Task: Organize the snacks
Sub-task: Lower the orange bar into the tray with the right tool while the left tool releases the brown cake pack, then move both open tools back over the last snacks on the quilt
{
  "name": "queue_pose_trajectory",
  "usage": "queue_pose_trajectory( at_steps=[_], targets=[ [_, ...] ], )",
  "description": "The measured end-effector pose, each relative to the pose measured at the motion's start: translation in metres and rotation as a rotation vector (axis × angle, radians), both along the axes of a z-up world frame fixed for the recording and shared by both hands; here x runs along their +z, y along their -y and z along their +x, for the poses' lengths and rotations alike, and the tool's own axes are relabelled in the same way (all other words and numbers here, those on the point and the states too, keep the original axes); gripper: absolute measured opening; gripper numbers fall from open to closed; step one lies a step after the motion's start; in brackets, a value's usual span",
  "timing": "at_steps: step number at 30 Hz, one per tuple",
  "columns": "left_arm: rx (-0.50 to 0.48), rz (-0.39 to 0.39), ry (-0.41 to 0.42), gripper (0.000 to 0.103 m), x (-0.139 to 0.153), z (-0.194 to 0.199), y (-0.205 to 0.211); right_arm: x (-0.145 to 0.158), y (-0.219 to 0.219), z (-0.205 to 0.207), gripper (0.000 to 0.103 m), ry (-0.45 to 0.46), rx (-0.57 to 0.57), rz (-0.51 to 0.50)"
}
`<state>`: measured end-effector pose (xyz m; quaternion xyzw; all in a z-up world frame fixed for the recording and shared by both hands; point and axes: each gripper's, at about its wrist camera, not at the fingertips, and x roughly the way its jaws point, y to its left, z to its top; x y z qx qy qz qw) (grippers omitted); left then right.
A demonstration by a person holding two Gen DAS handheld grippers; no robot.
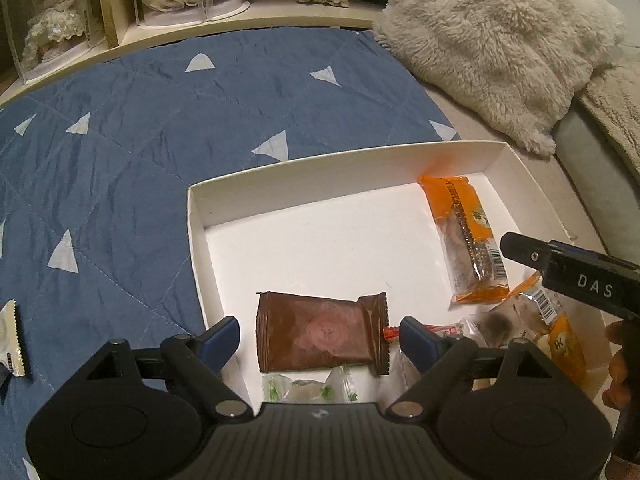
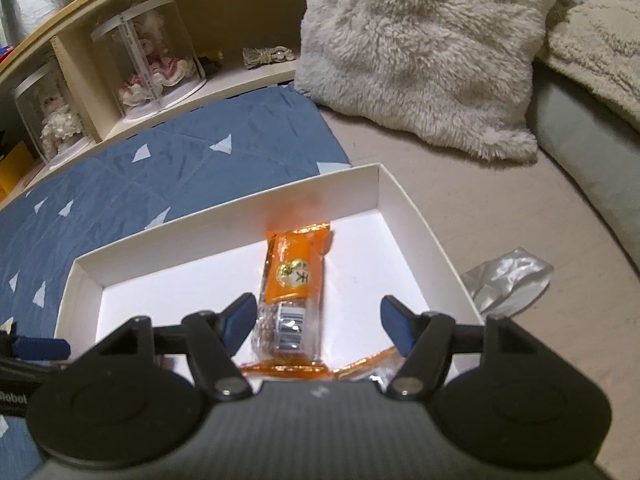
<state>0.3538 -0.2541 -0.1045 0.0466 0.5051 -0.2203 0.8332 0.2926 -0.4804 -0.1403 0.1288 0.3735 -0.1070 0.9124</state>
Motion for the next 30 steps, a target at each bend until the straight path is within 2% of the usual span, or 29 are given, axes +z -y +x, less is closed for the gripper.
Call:
queue_pose_trajectory(
  at_steps=[4, 13, 22, 30],
  targets=[
    [0.001, -0.009, 0.01, 0.089, 0.006, -0.005, -0.002, 0.008, 0.0, -0.011, 0.077, 0.017, -0.006, -0.019],
    [0.0, -0.036, 0.037, 0.099, 0.022, -0.018, -0.013, 0.027, -0.01, -0.04, 0.082, 0.032, -0.013, -0.071],
    [0.023, -0.065, 0.076, 0.103, 0.037, -0.034, -0.038, 0.046, -0.031, -0.068, 0.101, 0.051, -0.012, -0.143],
    [0.031, -0.089, 0.135, 0.103, 0.05, -0.049, -0.067, 0.059, -0.052, -0.083, 0.102, 0.069, 0.01, -0.176]
  ],
)
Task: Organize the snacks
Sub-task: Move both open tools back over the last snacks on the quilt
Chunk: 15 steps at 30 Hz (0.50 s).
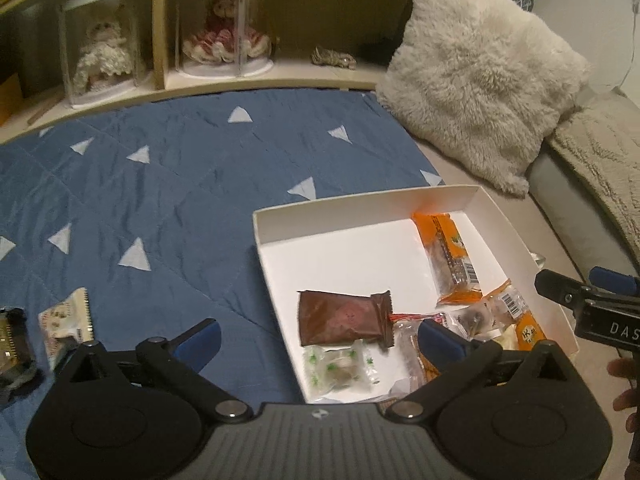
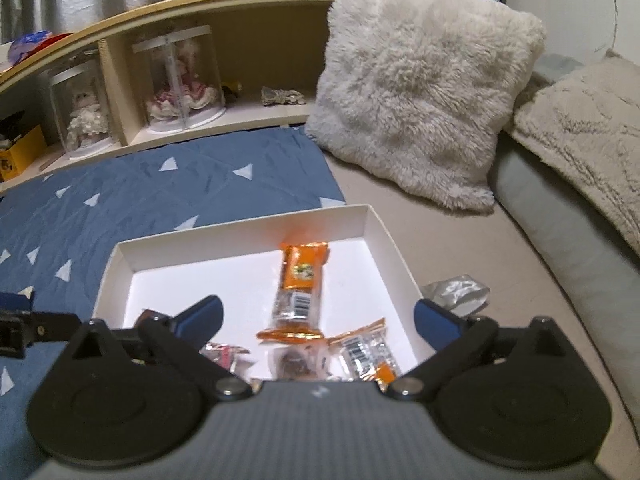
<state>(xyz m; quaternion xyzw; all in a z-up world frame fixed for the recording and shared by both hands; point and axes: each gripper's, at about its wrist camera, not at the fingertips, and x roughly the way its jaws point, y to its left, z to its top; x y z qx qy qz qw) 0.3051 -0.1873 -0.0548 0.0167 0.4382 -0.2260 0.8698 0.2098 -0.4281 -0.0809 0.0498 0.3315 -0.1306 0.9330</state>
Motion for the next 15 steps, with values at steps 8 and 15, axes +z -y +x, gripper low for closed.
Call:
queue_pose_trajectory(
  at_steps=[8, 15],
  targets=[
    [0.049, -0.019, 0.057, 0.103, 0.012, -0.011, -0.041, 0.01, -0.033, -0.004, 0.102, 0.016, 0.075, -0.001],
    [0.119, -0.02, 0.075, 0.103, 0.016, -0.016, -0.086, 0.012, -0.067, 0.004, 0.102, 0.039, 0.14, 0.035]
  ],
)
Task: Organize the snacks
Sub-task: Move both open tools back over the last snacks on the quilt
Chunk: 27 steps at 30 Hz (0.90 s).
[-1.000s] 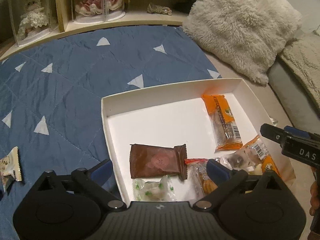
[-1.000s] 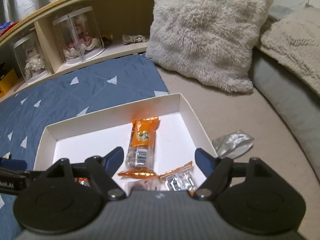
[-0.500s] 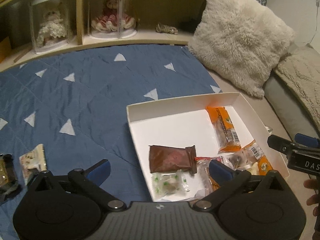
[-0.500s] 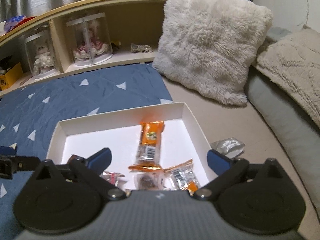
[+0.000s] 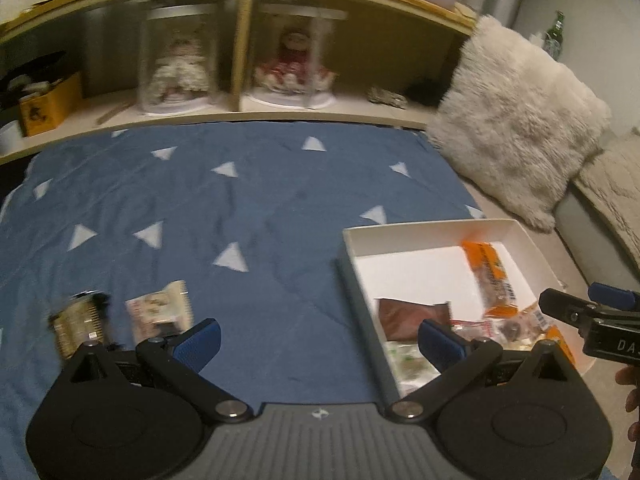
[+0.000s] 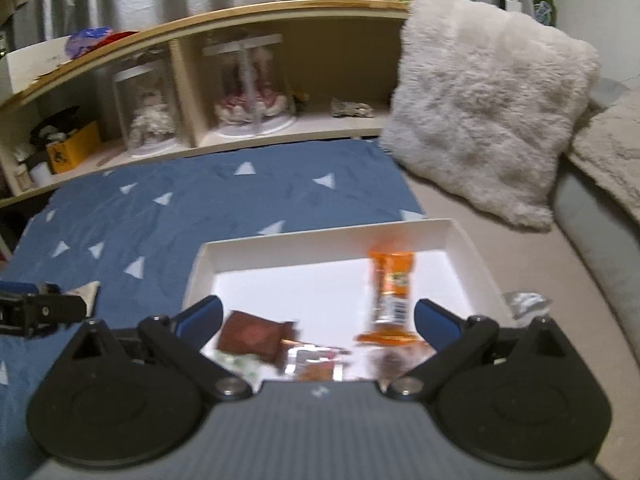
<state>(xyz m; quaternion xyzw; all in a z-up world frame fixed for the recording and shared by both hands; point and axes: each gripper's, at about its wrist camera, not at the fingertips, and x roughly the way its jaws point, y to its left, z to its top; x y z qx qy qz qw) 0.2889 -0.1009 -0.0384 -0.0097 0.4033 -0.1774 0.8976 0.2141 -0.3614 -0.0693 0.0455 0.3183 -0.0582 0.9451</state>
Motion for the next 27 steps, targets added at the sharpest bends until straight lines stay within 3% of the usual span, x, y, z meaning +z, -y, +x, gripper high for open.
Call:
queue_pose_trajectory(
  at_steps=[11, 19, 27],
  targets=[
    [0.148, -0.006, 0.017, 0.103, -0.002, 0.0, -0.087, -0.014, -0.066, 0.025, 0.102, -0.027, 0.132, 0.047],
    [0.295, 0.023, 0.004, 0.103, -0.021, 0.008, -0.153, -0.029, -0.117, 0.054, 0.102, -0.051, 0.215, 0.073],
    [0.41, -0.053, -0.048, 0.103, -0.04, 0.029, -0.194, -0.046, -0.177, 0.089, 0.102, -0.034, 0.359, 0.11]
  ],
)
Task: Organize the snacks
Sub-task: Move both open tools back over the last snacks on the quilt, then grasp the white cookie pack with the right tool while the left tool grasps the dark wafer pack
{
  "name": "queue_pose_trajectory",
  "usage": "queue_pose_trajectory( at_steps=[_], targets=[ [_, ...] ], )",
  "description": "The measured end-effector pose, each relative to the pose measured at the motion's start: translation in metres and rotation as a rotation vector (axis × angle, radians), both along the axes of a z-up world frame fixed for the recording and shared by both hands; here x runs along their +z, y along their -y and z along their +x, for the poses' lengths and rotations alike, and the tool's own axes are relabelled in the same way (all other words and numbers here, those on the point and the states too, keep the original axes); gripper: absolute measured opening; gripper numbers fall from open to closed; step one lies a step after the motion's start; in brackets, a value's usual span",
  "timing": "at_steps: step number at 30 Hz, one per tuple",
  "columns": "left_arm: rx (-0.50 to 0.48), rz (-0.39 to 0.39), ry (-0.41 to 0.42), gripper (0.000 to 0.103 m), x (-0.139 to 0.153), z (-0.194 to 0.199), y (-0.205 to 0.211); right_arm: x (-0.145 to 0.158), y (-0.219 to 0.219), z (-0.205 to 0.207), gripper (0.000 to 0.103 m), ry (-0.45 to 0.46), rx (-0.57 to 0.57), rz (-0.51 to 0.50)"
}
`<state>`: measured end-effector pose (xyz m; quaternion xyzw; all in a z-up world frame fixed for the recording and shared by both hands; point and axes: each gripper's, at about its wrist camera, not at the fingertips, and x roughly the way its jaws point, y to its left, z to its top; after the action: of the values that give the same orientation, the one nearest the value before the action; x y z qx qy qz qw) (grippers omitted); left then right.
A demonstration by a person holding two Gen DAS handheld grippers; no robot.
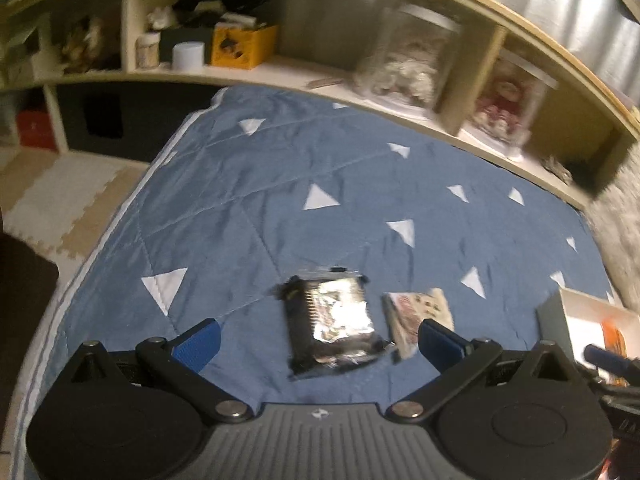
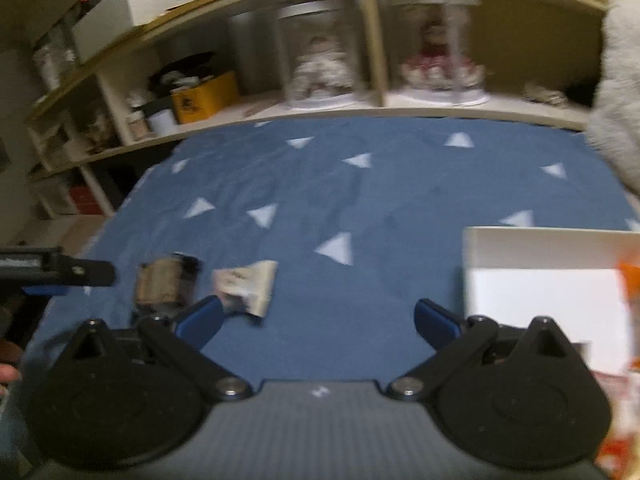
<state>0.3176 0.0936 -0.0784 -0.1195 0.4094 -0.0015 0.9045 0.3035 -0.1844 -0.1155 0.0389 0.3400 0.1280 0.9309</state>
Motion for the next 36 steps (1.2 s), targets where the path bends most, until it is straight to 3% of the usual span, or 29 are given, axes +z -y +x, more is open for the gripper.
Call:
queue_pose_trajectory(
  at_steps=[5, 9, 12, 17, 19, 21, 31, 36],
  targets=[
    [0.05, -0.041, -0.043, 0.103, -0.015, 0.018, -0.01, -0.014, -0.038, 0.026, 0.102, 0.037, 0.088, -0.016],
    [0.055, -0.067, -0.058, 0.103, -0.023, 0.03, -0.011, -0.028, -0.064, 0.052, 0.102, -0.007, 0.15, -0.092],
    [0.064, -0.075, -0.07, 0.103, -0.029, 0.038, -0.011, -0.038, -0.079, 0.061, 0.102, 0.016, 0.202, -0.142],
    [0.074, -0.103, -0.095, 0.103, -0.04, 0.049, -0.008, -0.045, -0.089, 0.069, 0.102, 0.001, 0.202, -0.147],
    [0.078, -0.112, -0.102, 0.103, -0.043, 0.052, -0.005, -0.045, -0.09, 0.072, 0.095, -0.017, 0.194, -0.15],
    [0.08, -0.112, -0.108, 0.103, -0.045, 0.055, -0.001, -0.047, -0.091, 0.074, 0.062, -0.02, 0.202, -0.185],
    [0.094, -0.078, -0.136, 0.102, -0.056, 0.061, 0.02, -0.044, -0.072, 0.066, 0.052, -0.04, 0.209, -0.186],
    [0.092, -0.035, -0.143, 0.081, -0.059, 0.062, 0.026, -0.038, -0.06, 0.057, 0.046, -0.035, 0.184, -0.155]
  ],
)
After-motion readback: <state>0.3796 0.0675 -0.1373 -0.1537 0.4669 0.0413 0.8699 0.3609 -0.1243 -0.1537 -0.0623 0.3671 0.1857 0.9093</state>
